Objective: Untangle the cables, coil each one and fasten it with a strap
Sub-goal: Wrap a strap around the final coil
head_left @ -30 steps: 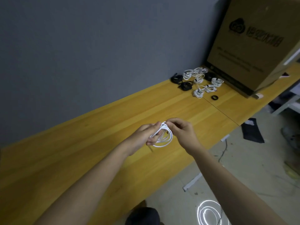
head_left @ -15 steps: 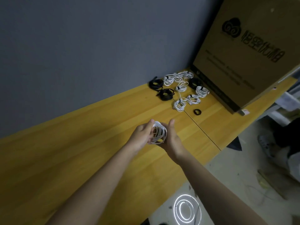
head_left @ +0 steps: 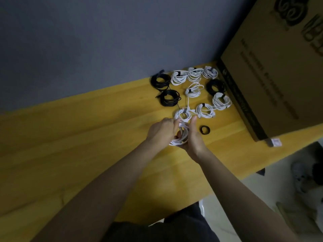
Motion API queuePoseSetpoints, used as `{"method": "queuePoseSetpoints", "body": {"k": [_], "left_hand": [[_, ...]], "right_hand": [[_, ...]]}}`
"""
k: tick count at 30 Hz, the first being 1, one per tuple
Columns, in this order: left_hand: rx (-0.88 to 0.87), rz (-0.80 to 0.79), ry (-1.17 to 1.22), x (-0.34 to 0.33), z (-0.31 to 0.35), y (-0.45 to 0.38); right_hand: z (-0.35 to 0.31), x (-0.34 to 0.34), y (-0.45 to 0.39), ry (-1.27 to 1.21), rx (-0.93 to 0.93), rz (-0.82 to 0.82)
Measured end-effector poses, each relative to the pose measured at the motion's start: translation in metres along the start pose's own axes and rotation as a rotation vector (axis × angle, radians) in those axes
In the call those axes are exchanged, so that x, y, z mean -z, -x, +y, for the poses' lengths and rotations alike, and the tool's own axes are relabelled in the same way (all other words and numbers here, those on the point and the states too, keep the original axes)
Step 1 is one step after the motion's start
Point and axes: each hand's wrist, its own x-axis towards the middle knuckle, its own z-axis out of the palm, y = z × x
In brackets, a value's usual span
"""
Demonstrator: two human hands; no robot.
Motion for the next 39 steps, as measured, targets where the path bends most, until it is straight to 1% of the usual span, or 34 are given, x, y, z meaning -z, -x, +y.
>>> {"method": "queuePoseSetpoints", "body": {"k": [2,4,6,7,8,10,11,13,15,16,18,21,24,26,29,32,34,36,39], "left_hand": [[0.070,0.103,-0.042,-0.023,0.021,-0.023],[0.098,0.153,-0.017,-0.041,0.046,-0.043],[0.140,0.013,0.039,-0.057,0.072,-0.060],[0.170,-0.070,0.110,-0.065,0.082,-0.067],[0.190,-0.117,0.213,-0.073,0.090,-0.075],[0.221,-0.122,0.451,-0.089,0.104,-0.087],[0.226,-0.123,0.492,-0.098,0.109,-0.094],[0.315,-0.114,0.483,-0.116,0.109,-0.103],[0.470,-0.079,0.452,-0.130,0.099,-0.109],[0.515,-0.079,0.410,-0.136,0.094,-0.110],[0.548,-0.111,0.372,-0.145,0.087,-0.112],[0.556,-0.167,0.386,-0.153,0.088,-0.118],[0.526,-0.179,0.323,-0.157,0.094,-0.125],[0.500,-0.157,0.322,-0.156,0.095,-0.126],[0.478,-0.033,0.391,-0.145,0.095,-0.125],[0.446,0.130,0.469,-0.123,0.099,-0.120],[0.407,0.203,0.502,-0.105,0.106,-0.112],[0.381,0.233,0.522,-0.089,0.111,-0.104],[0.371,0.253,0.562,-0.067,0.113,-0.089]], "right_hand": [[-0.006,0.038,-0.028,0.019,-0.064,-0.068],[-0.007,0.077,-0.053,0.109,-0.029,-0.127],[-0.003,0.111,-0.067,0.198,0.069,-0.147],[-0.002,0.125,-0.072,0.249,0.117,-0.129],[-0.002,0.138,-0.075,0.314,0.159,-0.086],[0.000,0.158,-0.083,0.433,0.243,0.011],[0.003,0.169,-0.090,0.479,0.267,0.037],[0.008,0.189,-0.104,0.544,0.240,0.058],[0.015,0.209,-0.118,0.567,0.166,0.071],[0.020,0.218,-0.124,0.570,0.136,0.068],[0.029,0.231,-0.132,0.573,0.086,0.046],[0.035,0.239,-0.134,0.555,0.050,0.020],[0.035,0.243,-0.129,0.496,0.044,0.002],[0.031,0.244,-0.123,0.502,0.059,-0.023],[0.017,0.239,-0.114,0.519,0.115,-0.095],[-0.007,0.227,-0.105,0.472,0.112,-0.197],[-0.019,0.215,-0.098,0.506,0.160,-0.260],[-0.029,0.203,-0.090,0.552,0.261,-0.263],[-0.041,0.188,-0.079,0.563,0.383,-0.208]]}}
